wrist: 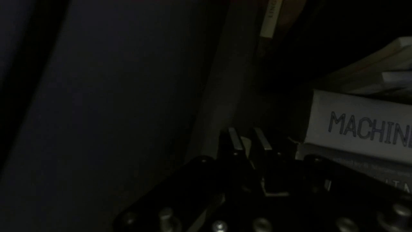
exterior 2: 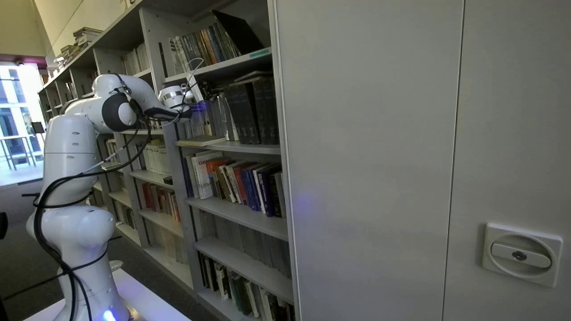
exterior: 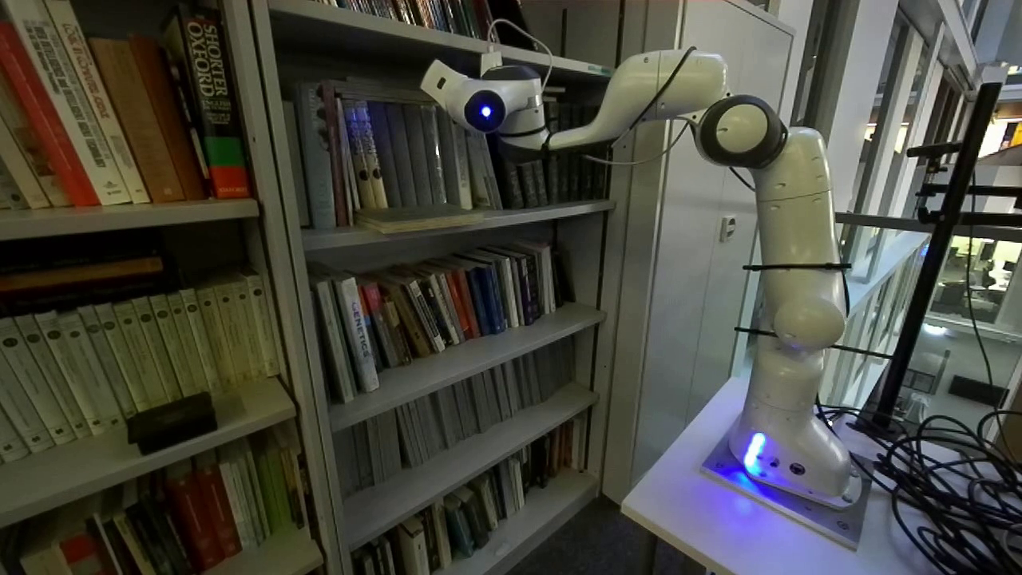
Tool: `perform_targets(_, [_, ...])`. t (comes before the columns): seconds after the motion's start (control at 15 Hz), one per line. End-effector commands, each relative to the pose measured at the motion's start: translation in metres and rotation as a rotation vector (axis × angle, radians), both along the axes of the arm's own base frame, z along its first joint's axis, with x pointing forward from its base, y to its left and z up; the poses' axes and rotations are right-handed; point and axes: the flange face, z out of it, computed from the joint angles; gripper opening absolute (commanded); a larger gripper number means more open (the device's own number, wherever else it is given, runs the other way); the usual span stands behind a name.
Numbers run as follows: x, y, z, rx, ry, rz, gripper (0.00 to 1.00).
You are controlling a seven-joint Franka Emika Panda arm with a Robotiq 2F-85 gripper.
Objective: Remove a book from the top of the upright books and put it on top of the books stacked on the book shelf
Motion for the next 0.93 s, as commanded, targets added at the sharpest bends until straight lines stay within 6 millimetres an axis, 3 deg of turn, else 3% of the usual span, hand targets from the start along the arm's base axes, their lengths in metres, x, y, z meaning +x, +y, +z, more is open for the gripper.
perform_targets(0.0, [-0.0039, 0.0037, -0.0011, -0.039, 0.01, 0.023, 0.03])
perform_targets(0.07, [-0.0046, 0.0038, -0.0017, -0.041, 0.013, 0.027, 0.03])
perform_targets(0.13, [-0.0051, 0.0037, -0.0023, -0.041, 0.016, 0.028, 0.38])
perform_targets(0.2, [-0.0051, 0.0036, -0.0029, -0.04, 0.017, 0.027, 0.4])
perform_targets(0.6, [-0.0052, 0.0051, -0.0035, -0.044, 0.016, 0.026, 0.84])
perform_targets(0.67, [-0.0052, 0.0062, -0.0031, -0.044, 0.016, 0.027, 0.87])
perform_targets(0.73, [-0.0051, 0.0067, -0.0033, -0.046, 0.015, 0.028, 0.98])
perform_targets(0.87, [-0.0048, 0.0071, -0.0007, -0.05, 0.009, 0.029, 1.0])
